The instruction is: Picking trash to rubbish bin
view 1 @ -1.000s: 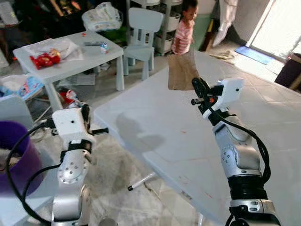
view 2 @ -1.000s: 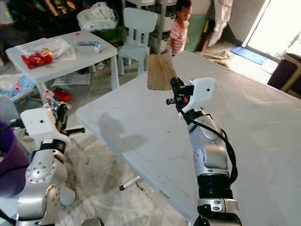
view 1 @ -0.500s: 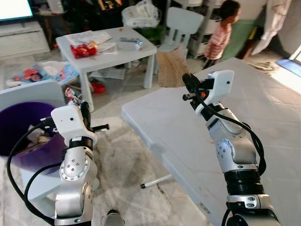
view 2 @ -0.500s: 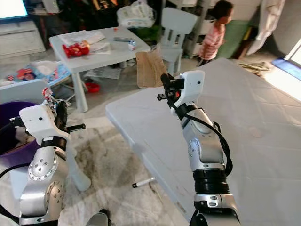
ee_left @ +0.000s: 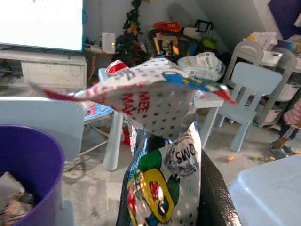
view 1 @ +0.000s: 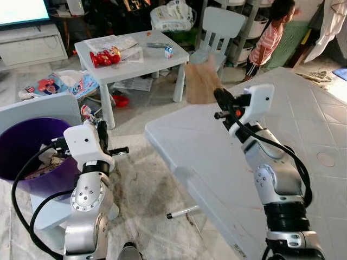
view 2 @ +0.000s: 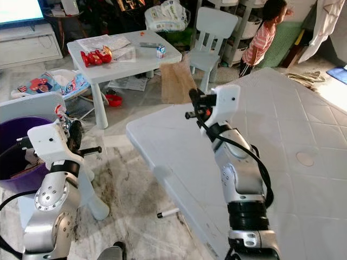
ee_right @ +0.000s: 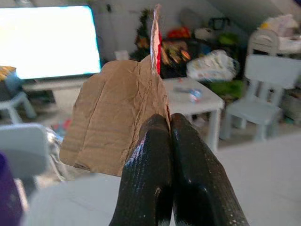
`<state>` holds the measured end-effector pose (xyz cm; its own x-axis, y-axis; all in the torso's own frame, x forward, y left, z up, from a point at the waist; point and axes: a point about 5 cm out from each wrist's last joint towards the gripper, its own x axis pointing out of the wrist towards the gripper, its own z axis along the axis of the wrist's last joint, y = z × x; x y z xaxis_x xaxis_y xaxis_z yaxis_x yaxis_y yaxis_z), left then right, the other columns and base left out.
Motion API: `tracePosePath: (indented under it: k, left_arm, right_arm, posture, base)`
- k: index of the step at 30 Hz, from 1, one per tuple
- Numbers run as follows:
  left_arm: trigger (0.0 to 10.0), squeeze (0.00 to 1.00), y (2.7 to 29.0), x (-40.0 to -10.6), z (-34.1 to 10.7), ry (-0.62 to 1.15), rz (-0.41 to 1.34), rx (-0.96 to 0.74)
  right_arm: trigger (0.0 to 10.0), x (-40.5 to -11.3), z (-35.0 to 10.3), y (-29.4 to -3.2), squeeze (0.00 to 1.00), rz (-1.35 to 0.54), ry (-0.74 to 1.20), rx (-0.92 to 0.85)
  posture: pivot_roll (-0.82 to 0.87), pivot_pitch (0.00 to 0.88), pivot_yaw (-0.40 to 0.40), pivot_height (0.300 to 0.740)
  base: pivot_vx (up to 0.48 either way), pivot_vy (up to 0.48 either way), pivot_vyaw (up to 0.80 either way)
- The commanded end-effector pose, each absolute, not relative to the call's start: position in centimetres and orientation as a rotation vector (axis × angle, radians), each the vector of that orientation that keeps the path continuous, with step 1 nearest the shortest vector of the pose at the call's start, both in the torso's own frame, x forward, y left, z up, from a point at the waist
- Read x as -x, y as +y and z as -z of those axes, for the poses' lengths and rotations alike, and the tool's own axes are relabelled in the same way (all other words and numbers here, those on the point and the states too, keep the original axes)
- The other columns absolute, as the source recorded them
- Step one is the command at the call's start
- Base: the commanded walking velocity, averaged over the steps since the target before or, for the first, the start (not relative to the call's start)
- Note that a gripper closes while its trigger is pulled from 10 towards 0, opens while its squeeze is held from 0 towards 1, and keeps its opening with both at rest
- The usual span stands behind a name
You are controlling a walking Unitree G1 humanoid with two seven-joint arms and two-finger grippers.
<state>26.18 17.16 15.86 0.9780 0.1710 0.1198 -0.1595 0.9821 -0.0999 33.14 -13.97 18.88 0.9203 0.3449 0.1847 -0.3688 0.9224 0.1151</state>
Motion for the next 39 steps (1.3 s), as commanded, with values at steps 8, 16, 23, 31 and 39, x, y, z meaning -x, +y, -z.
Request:
tracePosePath:
  k: [8, 16, 23, 31, 39]
  left_arm:
    - [0.0, 0.00, 17.2, -24.4, -15.5, -0.116, -0.181, 0.075]
    - [1.3, 0.00, 17.6, -22.6, -15.5, -0.112, -0.198, 0.061]
    - [0.3, 0.00, 19.2, -21.6, -14.8, -0.077, -0.222, 0.006]
    - [0.2, 0.00, 19.8, -21.8, -14.5, -0.069, -0.226, -0.011]
    - [1.0, 0.00, 19.2, -21.3, -14.0, -0.059, -0.225, -0.010]
  right_arm:
    - [0.0, -30.9, -18.5, -15.6, 0.00, -0.340, -0.139, -0.131]
    - [0.0, -28.6, -17.7, -16.3, 0.00, -0.304, -0.117, -0.130]
    - [0.0, -26.7, -17.1, -17.7, 0.00, -0.293, -0.074, -0.087]
    - [0.0, -26.4, -17.3, -18.9, 0.00, -0.271, -0.063, -0.058]
    - [0.0, -26.0, -16.8, -18.3, 0.00, -0.307, -0.032, -0.047]
  posture:
    - [0.13, 0.078, -0.135, 0.740]
    - [0.14, 0.066, -0.119, 0.740]
    - [0.14, 0.046, -0.112, 0.740]
    - [0.12, 0.018, -0.119, 0.740]
    - [0.13, 0.017, -0.137, 0.740]
  base:
    - [0.000, 0.000, 0.60]
    - [0.000, 0.000, 0.76]
    - [0.000, 0.000, 0.34]
    - [0.000, 0.000, 0.00]
    - [0.000, 0.000, 0.20]
